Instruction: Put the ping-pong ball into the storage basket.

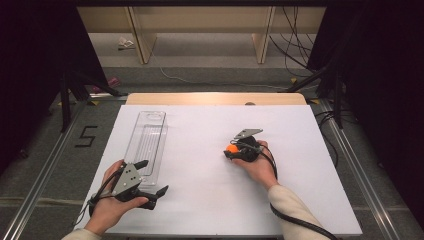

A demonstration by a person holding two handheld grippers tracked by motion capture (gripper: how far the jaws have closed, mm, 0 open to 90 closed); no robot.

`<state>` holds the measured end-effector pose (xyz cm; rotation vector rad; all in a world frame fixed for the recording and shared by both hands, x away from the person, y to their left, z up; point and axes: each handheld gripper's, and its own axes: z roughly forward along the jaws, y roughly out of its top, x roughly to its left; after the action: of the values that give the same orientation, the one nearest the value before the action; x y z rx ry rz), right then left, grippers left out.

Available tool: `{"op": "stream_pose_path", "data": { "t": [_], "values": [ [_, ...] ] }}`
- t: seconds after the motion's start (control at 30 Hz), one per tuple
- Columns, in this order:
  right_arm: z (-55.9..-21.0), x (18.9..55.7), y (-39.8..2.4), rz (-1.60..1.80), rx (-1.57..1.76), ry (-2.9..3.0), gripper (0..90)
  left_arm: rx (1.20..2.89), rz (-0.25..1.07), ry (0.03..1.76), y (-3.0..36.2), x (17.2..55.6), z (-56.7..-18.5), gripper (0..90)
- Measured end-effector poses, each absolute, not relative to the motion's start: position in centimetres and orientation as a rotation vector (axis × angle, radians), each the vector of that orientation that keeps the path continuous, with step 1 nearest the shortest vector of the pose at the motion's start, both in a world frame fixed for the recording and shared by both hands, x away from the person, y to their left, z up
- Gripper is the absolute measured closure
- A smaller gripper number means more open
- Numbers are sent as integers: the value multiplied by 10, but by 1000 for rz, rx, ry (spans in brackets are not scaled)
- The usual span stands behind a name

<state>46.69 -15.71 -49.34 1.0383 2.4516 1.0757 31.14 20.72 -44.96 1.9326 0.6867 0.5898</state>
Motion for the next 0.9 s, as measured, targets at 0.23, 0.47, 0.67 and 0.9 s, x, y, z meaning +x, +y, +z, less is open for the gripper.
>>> {"op": "stream_pose_path", "data": {
  "t": [0.23, 0.47, 0.67, 0.9],
  "values": [
    [-491, 467, -158, 1089, 1038, 2439, 511, 1933, 589, 687, 207, 311, -450, 0],
    [-488, 466, -158, 1097, 1039, 2428, 511, 1933, 589, 687, 207, 311, -450, 1],
    [-485, 466, -159, 1113, 1041, 2415, 512, 1938, 589, 685, 207, 311, -450, 1],
    [-481, 465, -158, 1137, 1033, 2397, 512, 1935, 590, 686, 207, 311, -450, 2]
  ]
}}
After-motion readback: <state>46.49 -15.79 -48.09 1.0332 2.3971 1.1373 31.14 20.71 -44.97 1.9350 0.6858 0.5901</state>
